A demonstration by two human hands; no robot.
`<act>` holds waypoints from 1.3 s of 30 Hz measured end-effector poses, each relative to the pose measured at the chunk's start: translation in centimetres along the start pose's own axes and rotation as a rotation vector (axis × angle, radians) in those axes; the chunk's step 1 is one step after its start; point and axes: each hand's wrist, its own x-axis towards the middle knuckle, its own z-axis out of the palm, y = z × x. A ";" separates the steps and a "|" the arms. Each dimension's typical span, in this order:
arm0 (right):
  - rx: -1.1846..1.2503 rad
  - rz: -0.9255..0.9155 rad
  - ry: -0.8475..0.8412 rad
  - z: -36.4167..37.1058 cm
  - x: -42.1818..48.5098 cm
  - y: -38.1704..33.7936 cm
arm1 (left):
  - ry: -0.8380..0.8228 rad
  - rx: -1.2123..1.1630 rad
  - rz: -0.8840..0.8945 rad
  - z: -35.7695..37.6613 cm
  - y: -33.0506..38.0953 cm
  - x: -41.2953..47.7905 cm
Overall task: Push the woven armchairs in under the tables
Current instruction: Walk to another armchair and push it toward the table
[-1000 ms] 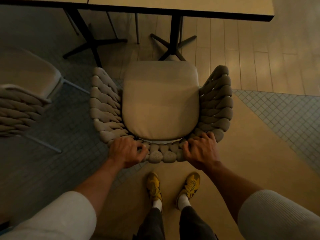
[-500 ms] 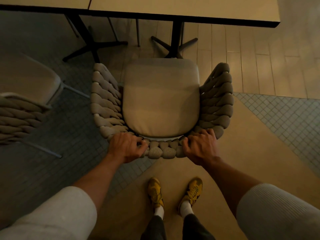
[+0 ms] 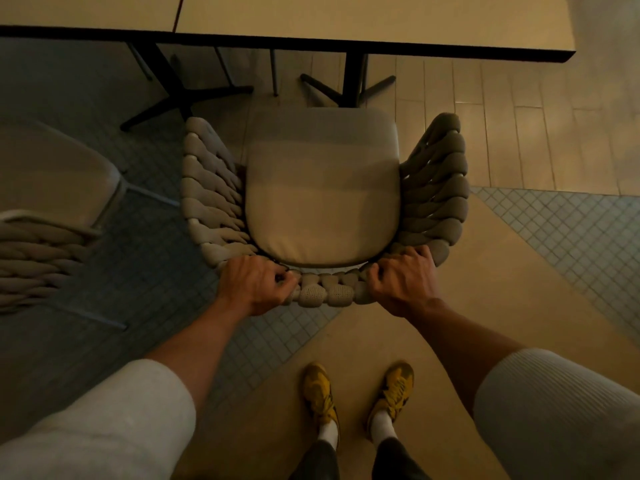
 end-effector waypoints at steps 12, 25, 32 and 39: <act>0.031 0.066 0.026 -1.0 5.5 -1.1 | 0.004 0.002 0.018 -0.5 -3.7 4.7; 0.041 0.123 0.012 -1.5 8.9 -3.8 | -0.037 0.022 0.017 -0.2 -8.3 7.8; 0.040 0.123 0.012 -2.0 10.9 -2.9 | -0.033 -0.009 0.021 -0.7 -8.5 9.4; 0.062 0.114 -0.024 -2.3 12.9 -2.9 | -0.077 -0.040 0.008 -1.9 -9.4 11.2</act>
